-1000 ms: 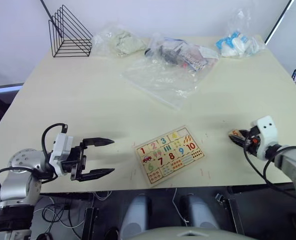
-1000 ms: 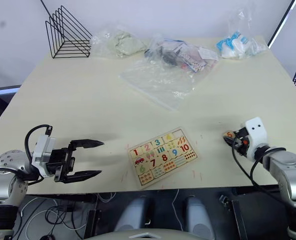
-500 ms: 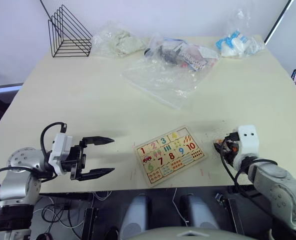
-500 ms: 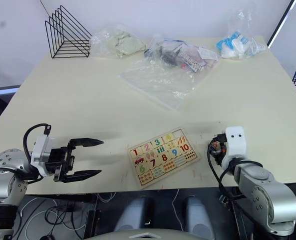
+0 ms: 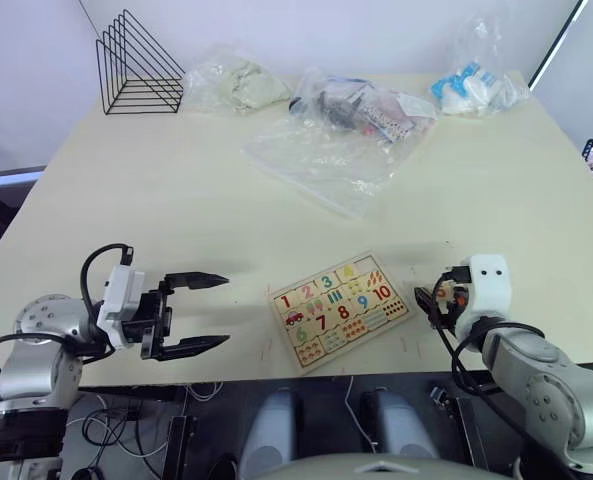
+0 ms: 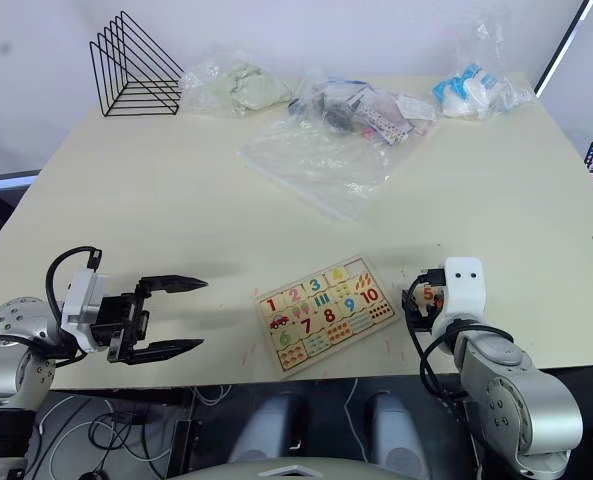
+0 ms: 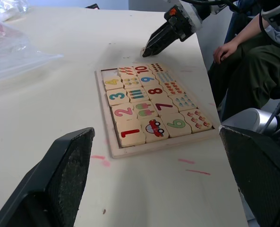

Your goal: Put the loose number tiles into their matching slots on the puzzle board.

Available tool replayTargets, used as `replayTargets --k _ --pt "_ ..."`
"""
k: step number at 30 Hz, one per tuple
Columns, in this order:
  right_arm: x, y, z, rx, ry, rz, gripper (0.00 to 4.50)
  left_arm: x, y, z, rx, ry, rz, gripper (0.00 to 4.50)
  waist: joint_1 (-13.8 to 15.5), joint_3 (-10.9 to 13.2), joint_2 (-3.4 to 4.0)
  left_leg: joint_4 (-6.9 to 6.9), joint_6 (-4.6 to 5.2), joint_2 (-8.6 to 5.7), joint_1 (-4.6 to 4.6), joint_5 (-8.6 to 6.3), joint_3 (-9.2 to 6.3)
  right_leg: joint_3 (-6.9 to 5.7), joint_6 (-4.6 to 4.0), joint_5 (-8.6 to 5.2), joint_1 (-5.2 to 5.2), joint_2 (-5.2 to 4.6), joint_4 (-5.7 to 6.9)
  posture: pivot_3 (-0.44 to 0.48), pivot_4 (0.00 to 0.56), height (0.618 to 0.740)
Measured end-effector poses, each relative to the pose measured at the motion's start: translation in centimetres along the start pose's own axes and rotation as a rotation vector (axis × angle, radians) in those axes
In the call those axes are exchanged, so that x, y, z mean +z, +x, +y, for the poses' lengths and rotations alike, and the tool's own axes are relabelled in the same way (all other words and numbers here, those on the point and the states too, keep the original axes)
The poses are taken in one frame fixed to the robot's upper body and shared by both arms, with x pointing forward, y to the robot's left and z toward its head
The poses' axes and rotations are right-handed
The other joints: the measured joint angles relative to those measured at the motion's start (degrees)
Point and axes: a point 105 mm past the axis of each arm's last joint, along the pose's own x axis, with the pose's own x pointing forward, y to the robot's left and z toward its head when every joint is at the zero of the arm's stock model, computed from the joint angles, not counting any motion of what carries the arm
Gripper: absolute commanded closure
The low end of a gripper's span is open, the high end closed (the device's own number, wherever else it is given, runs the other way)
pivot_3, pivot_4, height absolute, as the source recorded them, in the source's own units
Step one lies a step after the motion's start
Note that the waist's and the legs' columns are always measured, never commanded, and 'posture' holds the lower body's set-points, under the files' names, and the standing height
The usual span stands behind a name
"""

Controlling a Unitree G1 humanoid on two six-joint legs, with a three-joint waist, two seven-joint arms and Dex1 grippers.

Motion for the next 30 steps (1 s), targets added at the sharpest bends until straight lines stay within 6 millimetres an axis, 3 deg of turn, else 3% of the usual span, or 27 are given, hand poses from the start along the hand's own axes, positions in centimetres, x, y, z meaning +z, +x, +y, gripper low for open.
replayTargets --k 4,9,10,14,23,30 --pt "2.0 -1.0 -1.4 0.064 -0.048 -0.106 0.07 -0.1 0.0 -0.1 0.0 -0.005 0.0 0.0 -0.1 0.0 0.01 -0.04 0.0 -0.01 0.01 0.0 0.0 -0.02 0.0 0.0 0.0 0.05 0.0 0.0 0.15 0.74" --pt "2.2 -1.3 -1.9 0.175 -0.131 -0.104 0.07 -0.1 -0.1 -0.2 0.003 -0.008 0.001 0.0 -0.1 0.0 0.02 -0.05 0.0 -0.02 0.02 0.0 0.05 0.01 0.0 0.0 0.0 0.04 -0.01 0.0 0.15 0.74" --pt "2.4 -1.1 -3.3 0.269 -0.213 -0.084 0.07 -0.2 -0.1 -0.2 0.005 -0.011 0.001 0.0 -0.1 0.0 0.03 -0.01 0.0 -0.04 0.02 0.0 0.12 0.03 0.01 0.0 0.01 0.01 -0.02 0.0 0.15 0.74" --pt "3.1 -1.1 -4.7 0.388 -0.287 -0.088 0.07 -0.2 -0.1 -0.2 0.007 -0.01 -0.003 0.0 0.0 0.0 0.0 0.0 0.0 -0.04 0.03 0.0 0.16 0.0 0.01 0.0 0.03 0.03 -0.03 0.0 0.15 0.74" --pt "3.3 -0.6 -4.6 0.823 -0.594 -0.124 0.07 -0.2 -0.2 -0.2 0.013 -0.009 -0.003 0.0 -0.1 0.1 0.02 0.03 0.0 -0.02 0.06 0.0 0.23 0.02 0.03 0.02 0.04 0.05 -0.02 0.0 0.15 0.74" --pt "2.3 1.3 -4.9 0.977 -0.802 -0.065 0.07 -0.1 -0.1 -0.3 0.016 -0.005 -0.003 0.0 0.1 0.1 0.04 0.04 0.0 -0.03 0.05 0.0 0.24 -0.01 0.02 0.03 0.05 0.04 0.0 0.0 0.15 0.74"
